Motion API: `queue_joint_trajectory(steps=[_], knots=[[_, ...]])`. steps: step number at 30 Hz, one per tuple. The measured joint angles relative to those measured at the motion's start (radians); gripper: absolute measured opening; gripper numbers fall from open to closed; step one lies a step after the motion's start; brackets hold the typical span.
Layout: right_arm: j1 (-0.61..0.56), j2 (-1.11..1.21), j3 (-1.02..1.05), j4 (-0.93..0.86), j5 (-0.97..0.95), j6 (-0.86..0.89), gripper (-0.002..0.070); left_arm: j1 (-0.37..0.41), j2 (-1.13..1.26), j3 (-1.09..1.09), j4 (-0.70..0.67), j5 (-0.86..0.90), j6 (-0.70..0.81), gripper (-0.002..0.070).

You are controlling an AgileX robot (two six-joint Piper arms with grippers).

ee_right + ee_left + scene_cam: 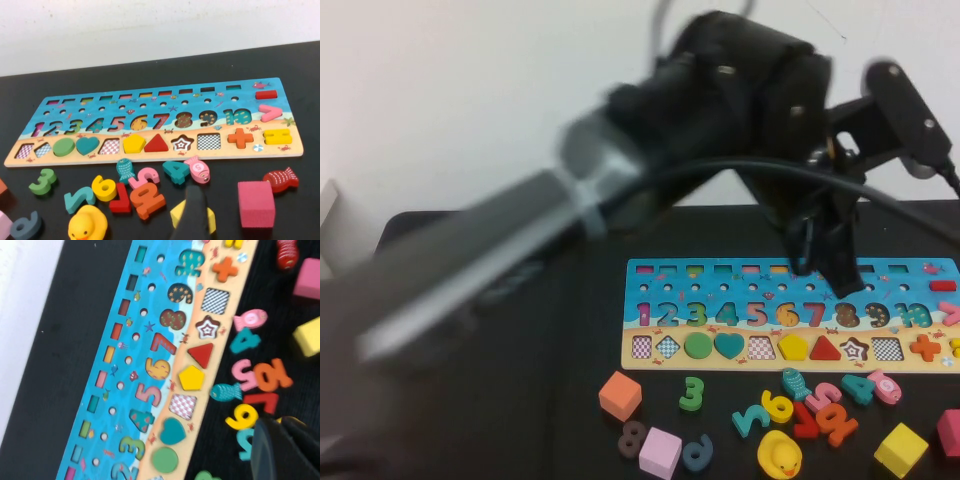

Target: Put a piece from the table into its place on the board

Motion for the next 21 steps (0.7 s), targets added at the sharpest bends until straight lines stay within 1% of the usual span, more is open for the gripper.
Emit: queue_joint_trajectory(steps=[3, 7, 11, 16, 21], knots=[[0.000, 0.000, 0.000, 0.000, 0.000, 0.000, 0.0593, -0.010, -0.145, 0.178, -0.001, -0.076, -0.015, 0.0000], [0.000, 0.000, 0.000, 0.000, 0.000, 0.000, 0.0593, -0.020, -0.360, 0.443, 0.008, -0.216, -0.072, 0.0000], [0.000, 0.000, 0.000, 0.000, 0.000, 0.000, 0.0593, -0.020, -0.528, 0.659, 0.021, -0.273, -0.129, 0.0000], [0.000, 0.000, 0.000, 0.000, 0.000, 0.000, 0.0593, -0.020, -0.732, 0.864, 0.045, -0.297, -0.182, 0.0000], [0.000, 0.000, 0.000, 0.000, 0.000, 0.000, 0.0593, -0.020, -0.913, 1.021, 0.051, -0.366, -0.239, 0.0000]])
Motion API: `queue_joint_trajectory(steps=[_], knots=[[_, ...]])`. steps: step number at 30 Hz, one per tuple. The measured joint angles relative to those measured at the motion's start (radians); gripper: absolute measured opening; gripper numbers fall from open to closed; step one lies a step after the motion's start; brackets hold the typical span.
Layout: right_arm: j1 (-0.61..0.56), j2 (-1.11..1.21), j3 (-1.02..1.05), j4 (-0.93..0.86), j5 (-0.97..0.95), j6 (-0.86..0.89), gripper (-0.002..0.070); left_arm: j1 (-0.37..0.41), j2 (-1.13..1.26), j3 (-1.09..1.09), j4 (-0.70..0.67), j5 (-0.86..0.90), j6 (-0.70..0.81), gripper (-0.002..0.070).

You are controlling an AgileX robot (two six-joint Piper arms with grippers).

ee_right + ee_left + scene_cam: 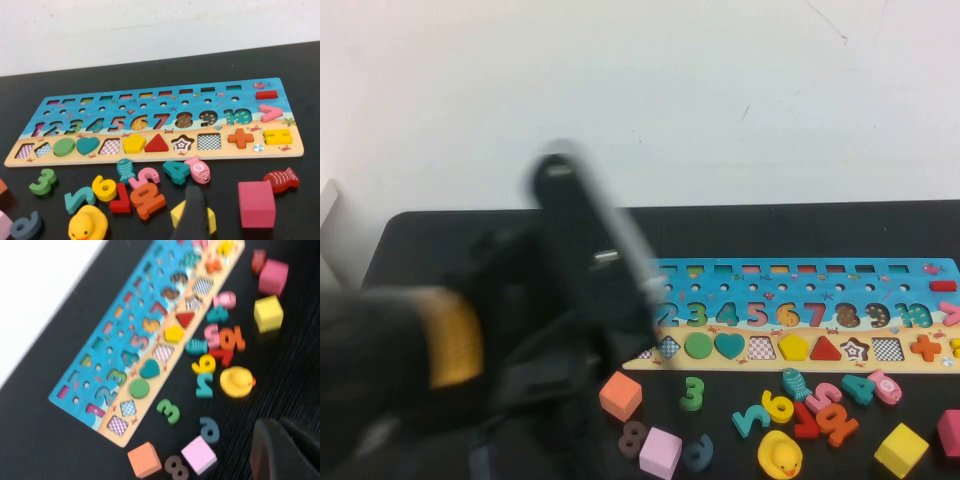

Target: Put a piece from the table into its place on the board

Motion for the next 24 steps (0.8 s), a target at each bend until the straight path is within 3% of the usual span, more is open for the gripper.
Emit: queue_joint_trajectory(steps=[4, 12, 19, 24], knots=[[0.000, 0.000, 0.000, 0.000, 0.000, 0.000, 0.0593, 0.000, -0.135, 0.082, 0.000, -0.021, -0.031, 0.0000], [0.000, 0.000, 0.000, 0.000, 0.000, 0.000, 0.0593, 0.000, -0.329, 0.110, 0.048, 0.130, -0.063, 0.0000], [0.000, 0.000, 0.000, 0.000, 0.000, 0.000, 0.0593, 0.000, -0.497, 0.111, 0.204, 0.321, -0.271, 0.0000], [0.000, 0.000, 0.000, 0.000, 0.000, 0.000, 0.0593, 0.020, -0.601, 0.202, 0.303, 0.279, -0.369, 0.0000]])
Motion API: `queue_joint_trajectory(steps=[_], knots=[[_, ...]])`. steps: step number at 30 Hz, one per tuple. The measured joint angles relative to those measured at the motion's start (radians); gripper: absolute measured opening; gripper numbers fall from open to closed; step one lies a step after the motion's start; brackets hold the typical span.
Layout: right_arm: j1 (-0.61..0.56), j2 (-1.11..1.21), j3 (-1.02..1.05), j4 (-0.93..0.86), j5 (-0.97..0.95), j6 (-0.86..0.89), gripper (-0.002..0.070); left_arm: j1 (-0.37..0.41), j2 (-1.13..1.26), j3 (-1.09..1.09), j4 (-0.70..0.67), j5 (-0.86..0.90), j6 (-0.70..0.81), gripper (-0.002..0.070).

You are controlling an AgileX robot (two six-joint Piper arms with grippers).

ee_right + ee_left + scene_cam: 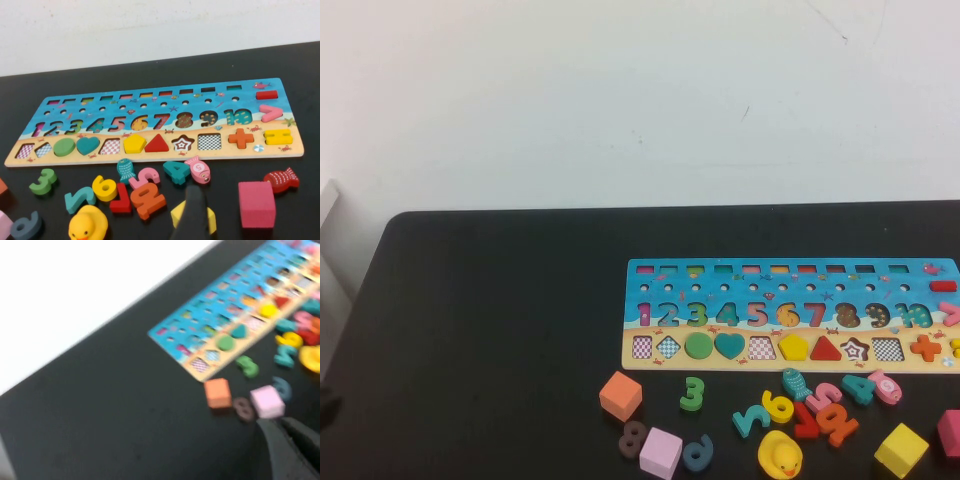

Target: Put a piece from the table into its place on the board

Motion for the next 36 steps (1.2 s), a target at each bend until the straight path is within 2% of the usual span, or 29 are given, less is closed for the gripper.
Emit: queue_joint_trajectory(steps=[3, 6, 7, 12, 16, 19, 25, 29, 36], knots=[[0.000, 0.000, 0.000, 0.000, 0.000, 0.000, 0.0593, 0.088, -0.081, 0.110, 0.017, -0.104, -0.029, 0.0000], [0.000, 0.000, 0.000, 0.000, 0.000, 0.000, 0.0593, 0.225, -0.176, 0.248, -0.011, -0.259, -0.010, 0.0000], [0.000, 0.000, 0.000, 0.000, 0.000, 0.000, 0.0593, 0.329, -0.250, 0.339, -0.056, -0.376, 0.034, 0.0000], [0.000, 0.000, 0.000, 0.000, 0.000, 0.000, 0.0593, 0.574, -0.420, 0.521, -0.194, -0.591, 0.090, 0.0000], [0.000, 0.000, 0.000, 0.000, 0.000, 0.000, 0.0593, 0.739, -0.500, 0.636, -0.286, -0.657, 0.101, 0.0000], [0.000, 0.000, 0.000, 0.000, 0.000, 0.000, 0.0593, 0.832, -0.506, 0.691, -0.311, -0.662, 0.104, 0.0000], [0.000, 0.000, 0.000, 0.000, 0.000, 0.000, 0.0593, 0.907, -0.508, 0.774, -0.325, -0.662, 0.168, 0.0000], [0.000, 0.000, 0.000, 0.000, 0.000, 0.000, 0.0593, 0.910, -0.508, 0.837, -0.349, -0.660, 0.223, 0.0000], [0.000, 0.000, 0.000, 0.000, 0.000, 0.000, 0.0593, 0.910, -0.508, 0.849, -0.370, -0.637, 0.230, 0.0000]])
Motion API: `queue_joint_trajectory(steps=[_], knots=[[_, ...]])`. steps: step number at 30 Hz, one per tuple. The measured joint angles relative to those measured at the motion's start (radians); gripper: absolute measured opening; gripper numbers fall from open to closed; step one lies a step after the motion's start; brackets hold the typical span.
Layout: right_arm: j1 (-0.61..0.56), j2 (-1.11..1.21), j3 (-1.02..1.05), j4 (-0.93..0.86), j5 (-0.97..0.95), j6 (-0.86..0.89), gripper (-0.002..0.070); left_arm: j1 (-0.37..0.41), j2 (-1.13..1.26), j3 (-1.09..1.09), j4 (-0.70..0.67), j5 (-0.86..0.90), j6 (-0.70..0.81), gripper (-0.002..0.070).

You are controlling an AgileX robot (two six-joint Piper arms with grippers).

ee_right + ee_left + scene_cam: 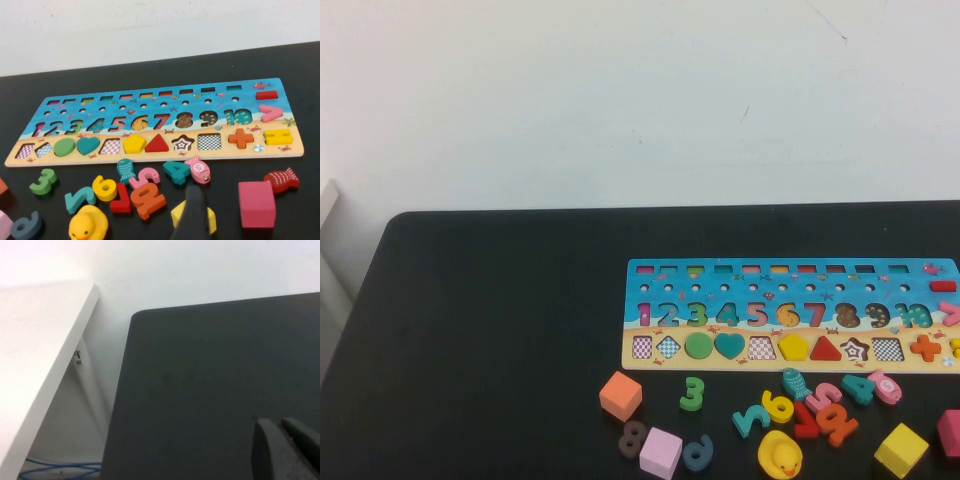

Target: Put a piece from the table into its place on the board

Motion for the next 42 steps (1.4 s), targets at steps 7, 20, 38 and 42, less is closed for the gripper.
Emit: queue_joint_trajectory(steps=[7, 20, 38, 42], knots=[[0.000, 0.000, 0.000, 0.000, 0.000, 0.000, 0.0593, 0.000, 0.000, -0.002, -0.070, 0.023, 0.004, 0.0000], [0.000, 0.000, 0.000, 0.000, 0.000, 0.000, 0.0593, 0.000, 0.000, -0.002, -0.082, 0.030, 0.002, 0.0000], [0.000, 0.000, 0.000, 0.000, 0.000, 0.000, 0.0593, 0.000, 0.000, -0.002, -0.082, 0.030, 0.003, 0.0000], [0.000, 0.000, 0.000, 0.000, 0.000, 0.000, 0.0593, 0.000, 0.000, -0.002, -0.082, 0.030, 0.003, 0.0000]])
